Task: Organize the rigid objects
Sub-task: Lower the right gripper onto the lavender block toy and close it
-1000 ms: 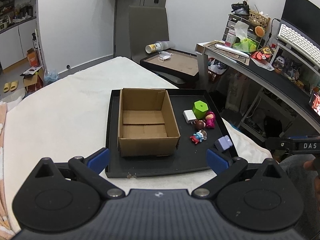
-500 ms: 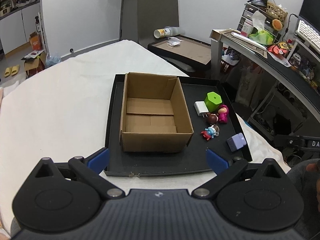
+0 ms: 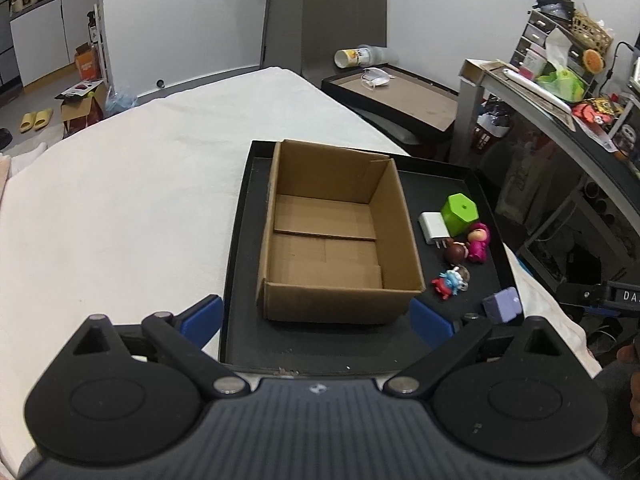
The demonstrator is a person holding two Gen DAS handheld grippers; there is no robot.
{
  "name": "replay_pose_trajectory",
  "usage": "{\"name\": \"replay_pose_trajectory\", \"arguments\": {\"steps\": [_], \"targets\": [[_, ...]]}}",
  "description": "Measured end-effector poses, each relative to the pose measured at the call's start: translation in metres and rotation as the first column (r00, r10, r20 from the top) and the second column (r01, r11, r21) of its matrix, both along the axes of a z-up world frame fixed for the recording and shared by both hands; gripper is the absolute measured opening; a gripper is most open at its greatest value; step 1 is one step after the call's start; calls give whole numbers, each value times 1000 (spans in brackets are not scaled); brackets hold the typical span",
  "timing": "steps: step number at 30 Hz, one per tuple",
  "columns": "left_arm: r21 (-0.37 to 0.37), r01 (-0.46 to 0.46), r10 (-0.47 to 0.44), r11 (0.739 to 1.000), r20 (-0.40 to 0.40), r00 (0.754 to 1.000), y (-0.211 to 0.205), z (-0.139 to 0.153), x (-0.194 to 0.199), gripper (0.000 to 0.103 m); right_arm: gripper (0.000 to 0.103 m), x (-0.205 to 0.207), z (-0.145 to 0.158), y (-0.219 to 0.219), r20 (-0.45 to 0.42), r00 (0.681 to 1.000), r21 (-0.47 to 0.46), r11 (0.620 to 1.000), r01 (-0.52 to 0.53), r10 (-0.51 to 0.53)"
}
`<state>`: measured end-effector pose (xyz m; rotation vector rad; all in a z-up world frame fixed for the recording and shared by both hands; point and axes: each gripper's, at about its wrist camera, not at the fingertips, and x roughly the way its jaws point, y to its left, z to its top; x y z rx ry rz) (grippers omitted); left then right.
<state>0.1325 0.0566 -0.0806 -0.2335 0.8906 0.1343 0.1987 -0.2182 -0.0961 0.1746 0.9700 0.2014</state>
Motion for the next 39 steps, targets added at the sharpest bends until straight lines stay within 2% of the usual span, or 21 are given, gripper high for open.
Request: {"name": "replay_pose_trajectory", "arguments": {"steps": [6, 7, 8, 9, 13, 15, 19, 27, 31, 33, 35, 39], "targets": [[0, -20, 20, 1000, -13, 1000, 7, -13, 11, 99, 93, 19, -20, -7, -42, 997, 44, 997, 66, -64], [-1, -27, 27, 1000, -12, 1000, 8, -15, 14, 99, 91, 22, -23, -8, -55, 996, 56, 996, 76, -73], [-2, -35, 35, 999, -12, 999, 10, -17, 16, 98, 85, 25, -28, -10, -75, 993, 73, 993, 92, -87], [-2, -40, 40, 999, -12, 999, 11, -19, 18, 95, 82, 28, -33, -13, -96, 990, 93, 989, 112, -103], [-8, -46, 46, 999, -14, 999, 16, -27, 27, 86, 80, 36, -47, -21, -148, 974, 120, 975, 189, -170], [-23, -55, 54, 998, -21, 998, 20, -32, 32, 78, 80, 41, -54, -25, -169, 967, 133, 968, 214, -191], [-39, -66, 65, 997, -26, 998, 25, -39, 39, 72, 78, 49, -66, -30, -212, 954, 162, 955, 248, -212], [-58, -68, 65, 996, -51, 997, 33, -52, 51, 56, 77, 66, -90, -35, -288, 923, 173, 934, 311, -254], [-49, -77, 74, 996, -63, 995, 38, -58, 58, 56, 77, 75, -99, -34, -302, 912, 151, 931, 333, -277], [-36, -86, 83, 996, -78, 994, 39, -62, 61, 54, 70, 79, -104, -33, -309, 907, 140, 930, 341, -287], [-55, -94, 89, 994, -85, 992, 42, -66, 64, 49, 66, 81, -108, -33, -309, 904, 129, 928, 349, -296], [-76, -103, 94, 992, -106, 990, 45, -76, 66, 38, 63, 85, -111, -32, -297, 905, 112, 930, 351, -306]]}}
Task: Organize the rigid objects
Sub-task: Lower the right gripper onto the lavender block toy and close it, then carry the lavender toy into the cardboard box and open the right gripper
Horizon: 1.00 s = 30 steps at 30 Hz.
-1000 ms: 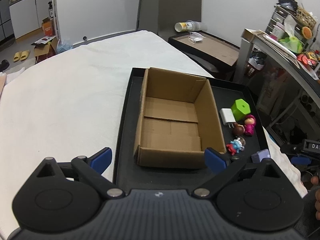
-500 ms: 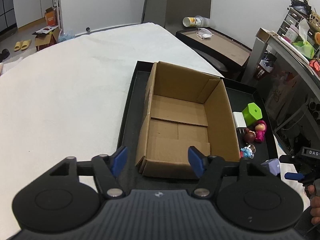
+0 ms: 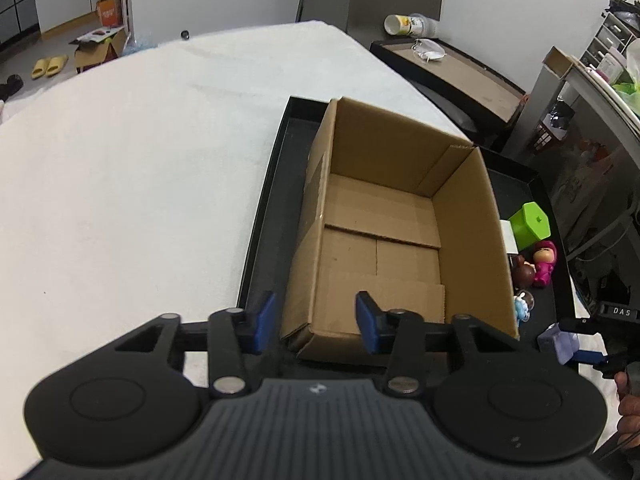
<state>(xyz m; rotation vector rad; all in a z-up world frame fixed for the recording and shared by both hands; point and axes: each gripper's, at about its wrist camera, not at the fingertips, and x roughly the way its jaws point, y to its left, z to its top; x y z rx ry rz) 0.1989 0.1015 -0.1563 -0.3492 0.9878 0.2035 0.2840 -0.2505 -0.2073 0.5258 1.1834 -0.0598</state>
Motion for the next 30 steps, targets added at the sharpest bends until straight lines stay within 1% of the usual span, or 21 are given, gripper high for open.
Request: {"name": "replay_pose_trajectory", "arguments": {"steps": [2, 5, 7, 9, 10, 12, 14, 16, 17, 24, 30], "targets": [[-4, -4, 4, 1000, -8, 1000, 1, -3, 0, 38, 62, 2, -2, 0, -3, 1000, -6, 1000, 0, 0], [5, -16, 16, 1000, -5, 1000, 3, -4, 0, 37, 61, 4, -5, 2, -16, 1000, -19, 1000, -2, 1], [-2, -8, 8, 1000, 3, 1000, 4, -5, 0, 36, 61, 6, -7, 5, -20, 1000, -31, 999, -8, 7], [-14, -13, 13, 1000, 8, 1000, 4, -8, 0, 30, 61, 6, -7, 9, -22, 1000, -57, 998, -21, 20], [-18, -16, 16, 1000, 12, 1000, 5, -9, -1, 28, 59, 6, -8, 13, -22, 999, -80, 996, -31, 29], [-33, -16, 17, 999, 23, 1000, 5, -9, -1, 21, 55, 5, -6, 18, -6, 998, -106, 993, -56, 56], [-34, -16, 18, 999, 33, 999, 5, -9, -1, 19, 52, 2, -4, 20, -3, 998, -101, 993, -65, 65], [-38, -13, 15, 999, 45, 999, 7, -8, -2, 19, 47, -2, 0, 20, -1, 998, -83, 994, -69, 69], [-41, -13, 15, 999, 53, 998, 7, -9, -3, 18, 46, -5, 3, 20, 3, 997, -80, 994, -73, 74], [-63, -22, 28, 998, 94, 995, 12, -15, -8, 18, 45, -15, 23, 28, 39, 994, -98, 990, -102, 107], [-69, -10, 19, 998, 123, 992, 14, -15, -9, 16, 45, -20, 52, 39, 84, 987, -134, 983, -125, 137]]}}
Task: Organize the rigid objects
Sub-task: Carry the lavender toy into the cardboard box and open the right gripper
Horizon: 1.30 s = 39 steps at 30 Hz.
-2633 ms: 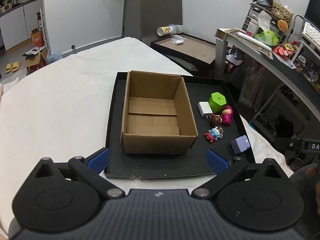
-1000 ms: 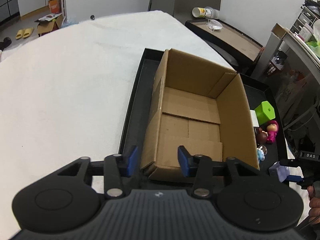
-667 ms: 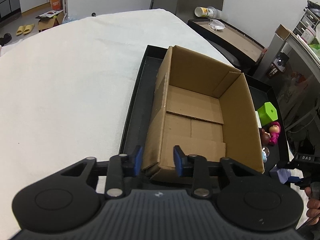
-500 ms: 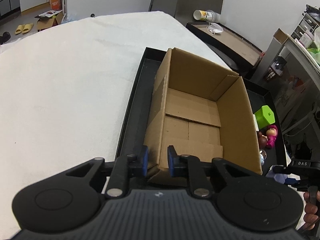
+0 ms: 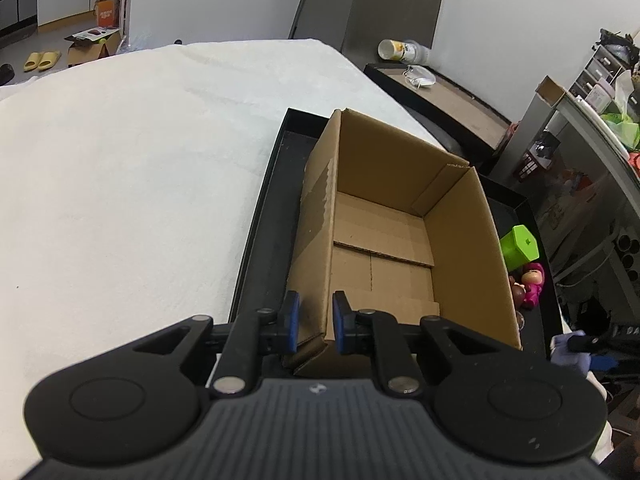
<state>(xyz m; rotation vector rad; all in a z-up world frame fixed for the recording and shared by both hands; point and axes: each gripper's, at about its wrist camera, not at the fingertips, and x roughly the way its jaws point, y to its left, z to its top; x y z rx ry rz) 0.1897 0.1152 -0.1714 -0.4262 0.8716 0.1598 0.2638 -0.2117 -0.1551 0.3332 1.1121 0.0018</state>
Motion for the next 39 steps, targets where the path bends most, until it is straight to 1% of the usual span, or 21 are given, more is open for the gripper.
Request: {"name": "replay_pose_trajectory", "arguments": {"steps": [5, 9, 12, 18, 22, 28, 32, 39], "targets": [[-18, -3, 3, 1000, 17, 1000, 3, -3, -1, 16, 45, 0, 29, 9, 56, 998, -28, 999, -26, 28], [-3, -2, 2, 1000, 28, 1000, 1, -4, -1, 16, 45, 3, 50, 21, 95, 994, -40, 998, -49, 52], [-15, -5, 5, 1000, 33, 999, 3, -6, -1, 15, 45, 4, 64, 33, 124, 990, -49, 996, -68, 74], [-26, -8, 9, 1000, 44, 999, 5, -8, -4, 15, 45, 8, 83, 59, 162, 980, -66, 992, -107, 116], [-40, -10, 12, 999, 47, 999, 7, -9, -5, 15, 45, 10, 91, 77, 180, 973, -76, 988, -131, 143], [-35, -2, 4, 999, 57, 998, 8, -10, -5, 15, 45, 15, 99, 107, 198, 962, -83, 981, -175, 188], [-40, 2, 0, 999, 60, 998, 9, -11, -3, 15, 45, 17, 100, 130, 202, 954, -86, 974, -210, 224], [-54, 4, 0, 999, 64, 998, 12, -12, -6, 15, 45, 23, 97, 175, 194, 931, -104, 950, -294, 310]]}}
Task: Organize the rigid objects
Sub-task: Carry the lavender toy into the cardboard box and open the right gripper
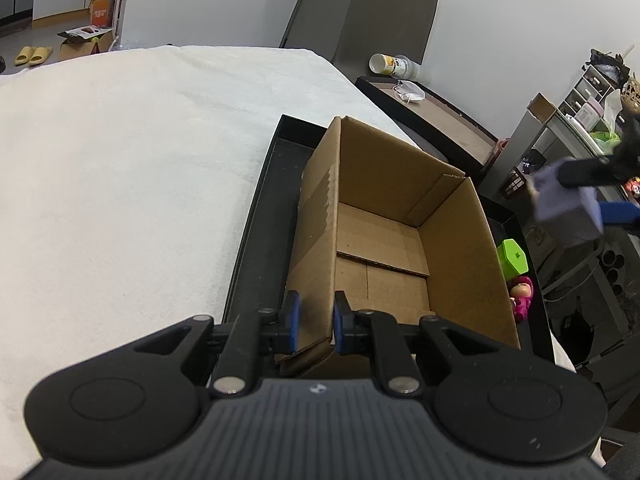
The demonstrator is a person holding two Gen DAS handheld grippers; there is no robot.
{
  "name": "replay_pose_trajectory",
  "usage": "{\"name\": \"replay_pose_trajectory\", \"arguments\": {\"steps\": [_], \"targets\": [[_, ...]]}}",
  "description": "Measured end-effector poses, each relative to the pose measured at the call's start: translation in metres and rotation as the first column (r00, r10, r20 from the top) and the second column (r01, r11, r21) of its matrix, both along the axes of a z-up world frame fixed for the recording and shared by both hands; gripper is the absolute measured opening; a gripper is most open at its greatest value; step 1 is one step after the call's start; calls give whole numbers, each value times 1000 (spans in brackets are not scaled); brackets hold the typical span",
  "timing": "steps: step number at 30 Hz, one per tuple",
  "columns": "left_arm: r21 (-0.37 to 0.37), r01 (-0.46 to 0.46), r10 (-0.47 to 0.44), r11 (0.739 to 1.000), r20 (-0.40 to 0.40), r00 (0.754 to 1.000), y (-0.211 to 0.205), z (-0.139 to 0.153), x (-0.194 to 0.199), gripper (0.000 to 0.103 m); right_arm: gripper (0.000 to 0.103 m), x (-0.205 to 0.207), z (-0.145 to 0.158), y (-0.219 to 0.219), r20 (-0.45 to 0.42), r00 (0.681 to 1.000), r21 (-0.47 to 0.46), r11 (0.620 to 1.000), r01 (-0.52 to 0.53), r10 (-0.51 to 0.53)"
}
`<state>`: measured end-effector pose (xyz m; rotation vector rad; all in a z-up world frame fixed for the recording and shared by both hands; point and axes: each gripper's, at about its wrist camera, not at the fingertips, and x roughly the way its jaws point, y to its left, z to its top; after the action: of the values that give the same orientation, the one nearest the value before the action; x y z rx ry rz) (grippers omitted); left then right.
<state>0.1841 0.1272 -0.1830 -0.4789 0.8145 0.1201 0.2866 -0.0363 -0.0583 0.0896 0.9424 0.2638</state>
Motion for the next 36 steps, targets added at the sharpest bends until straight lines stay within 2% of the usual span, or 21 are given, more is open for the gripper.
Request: {"name": "replay_pose_trajectory", "arguments": {"steps": [13, 24, 29, 36], "targets": [[-12, 6, -5, 1000, 11, 1000, 3, -2, -1, 16, 46, 11, -26, 63, -43, 992, -54, 991, -124, 122], [-43, 6, -6, 999, 19, 1000, 9, -5, -2, 16, 46, 9, -58, 104, -100, 966, -62, 968, -245, 238], [-42, 8, -7, 999, 23, 1000, 9, -6, -2, 16, 46, 8, -57, 110, -81, 962, -62, 962, -265, 260], [-58, 3, -2, 998, 21, 1000, 11, -6, -2, 16, 48, 6, -30, 98, -46, 967, -50, 966, -252, 250]]}}
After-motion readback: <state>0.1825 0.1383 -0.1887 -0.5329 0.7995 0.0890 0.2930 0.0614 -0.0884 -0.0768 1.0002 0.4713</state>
